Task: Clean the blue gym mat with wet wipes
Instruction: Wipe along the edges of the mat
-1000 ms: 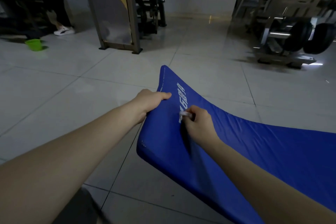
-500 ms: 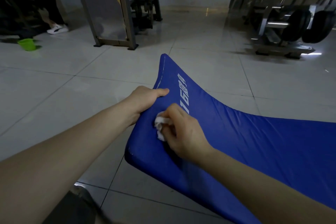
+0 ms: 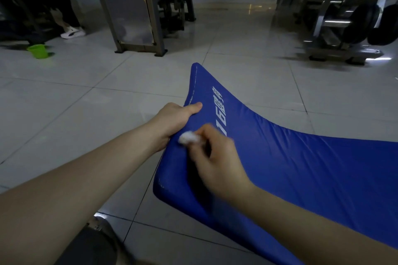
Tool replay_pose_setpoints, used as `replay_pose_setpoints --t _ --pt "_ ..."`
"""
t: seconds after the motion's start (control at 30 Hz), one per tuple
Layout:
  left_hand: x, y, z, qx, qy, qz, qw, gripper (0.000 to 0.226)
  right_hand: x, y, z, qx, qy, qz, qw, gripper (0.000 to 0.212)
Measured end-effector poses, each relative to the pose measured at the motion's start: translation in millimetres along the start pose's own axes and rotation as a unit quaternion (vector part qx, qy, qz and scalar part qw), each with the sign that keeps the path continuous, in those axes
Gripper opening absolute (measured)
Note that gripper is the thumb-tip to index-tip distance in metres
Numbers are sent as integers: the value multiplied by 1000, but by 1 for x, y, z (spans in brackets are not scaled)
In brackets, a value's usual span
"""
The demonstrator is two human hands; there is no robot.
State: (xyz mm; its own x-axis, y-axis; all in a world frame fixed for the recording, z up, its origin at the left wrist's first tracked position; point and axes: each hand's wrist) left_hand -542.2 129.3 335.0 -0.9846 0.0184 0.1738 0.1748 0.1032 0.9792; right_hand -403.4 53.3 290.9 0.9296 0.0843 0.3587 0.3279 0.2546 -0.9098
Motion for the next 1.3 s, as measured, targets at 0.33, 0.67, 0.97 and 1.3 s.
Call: replay_pose_setpoints --t 0.33,0.67,0.97,1.3 --pt "-1 -4 -4 -6 -56 -50 997 29 13 19 22 60 68 -172 981 12" --pt "1 -4 0 -3 -46 15 999 22 31 41 62 -136 55 -28 989 20" --pt "-6 -5 3 8 -44 35 998 28 -13 -11 -21 290 -143 -232 918 12" --pt "-3 7 -7 8 -86 39 995 19 39 63 76 -136 136 -149 970 9"
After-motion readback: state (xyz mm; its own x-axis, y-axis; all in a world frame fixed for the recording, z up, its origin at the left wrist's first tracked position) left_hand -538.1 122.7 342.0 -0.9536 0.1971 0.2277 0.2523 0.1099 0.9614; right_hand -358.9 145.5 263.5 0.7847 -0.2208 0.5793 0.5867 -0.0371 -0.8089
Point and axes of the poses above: each hand's wrist, its own z-axis towards the middle knuckle, its own x-axis out of the back of the hand, y = z × x, and after that the axes turned 15 degrees about -x, right-handed
